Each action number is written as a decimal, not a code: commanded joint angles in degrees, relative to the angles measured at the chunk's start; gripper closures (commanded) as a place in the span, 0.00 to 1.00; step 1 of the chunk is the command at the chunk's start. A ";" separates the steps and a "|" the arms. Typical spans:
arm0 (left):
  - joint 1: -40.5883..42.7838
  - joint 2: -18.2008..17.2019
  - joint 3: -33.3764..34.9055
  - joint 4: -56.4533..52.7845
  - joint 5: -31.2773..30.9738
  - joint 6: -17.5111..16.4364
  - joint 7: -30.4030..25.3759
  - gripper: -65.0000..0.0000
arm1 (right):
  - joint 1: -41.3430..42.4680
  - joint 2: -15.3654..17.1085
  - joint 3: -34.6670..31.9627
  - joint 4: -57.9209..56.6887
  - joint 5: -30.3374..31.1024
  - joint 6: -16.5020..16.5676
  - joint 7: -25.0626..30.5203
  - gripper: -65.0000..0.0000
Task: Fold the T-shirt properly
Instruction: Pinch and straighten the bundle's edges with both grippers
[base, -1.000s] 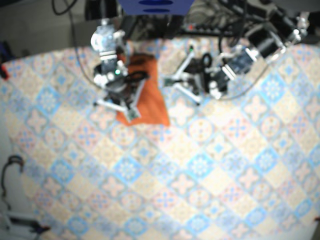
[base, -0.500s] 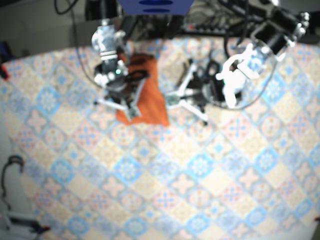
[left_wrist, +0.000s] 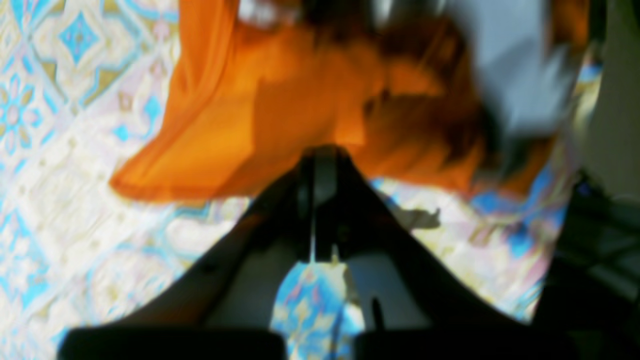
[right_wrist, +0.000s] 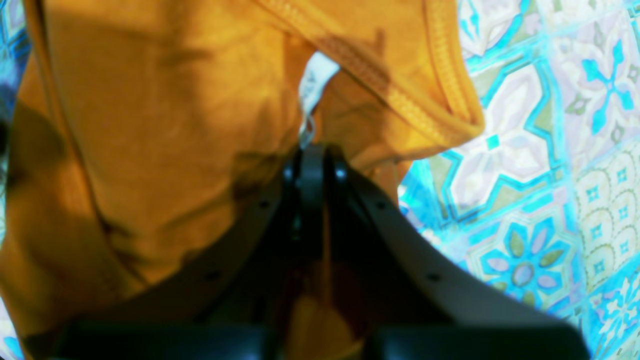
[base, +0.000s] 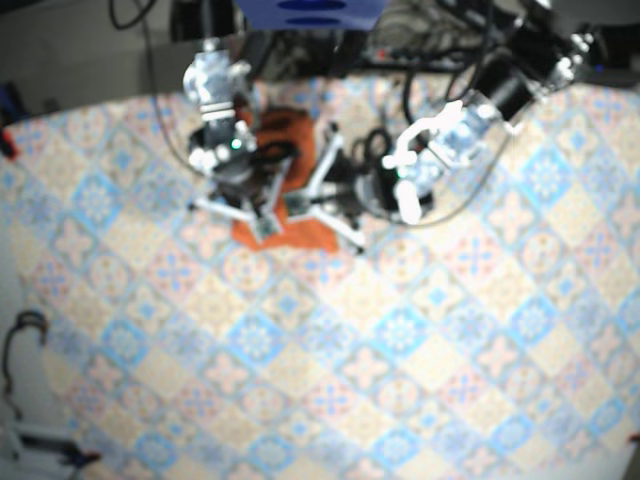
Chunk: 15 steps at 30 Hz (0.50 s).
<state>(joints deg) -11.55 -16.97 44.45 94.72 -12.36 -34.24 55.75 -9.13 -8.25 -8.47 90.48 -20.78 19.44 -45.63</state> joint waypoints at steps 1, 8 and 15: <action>-1.15 0.93 -0.18 0.18 -0.34 0.26 -0.67 1.00 | 0.64 -0.14 -0.01 1.17 0.07 -0.06 0.92 0.97; -1.24 0.75 -0.09 -2.89 -0.34 0.26 -1.02 1.00 | 0.55 -0.14 -0.01 1.17 0.07 -0.06 0.92 0.97; -1.24 -0.83 -0.18 -3.86 4.05 0.26 -3.83 1.00 | 0.55 -0.14 -0.19 1.17 0.07 -0.06 0.92 0.97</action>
<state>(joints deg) -11.75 -17.78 44.66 90.41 -8.40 -34.26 52.75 -9.19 -8.23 -8.47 90.48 -20.80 19.42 -45.63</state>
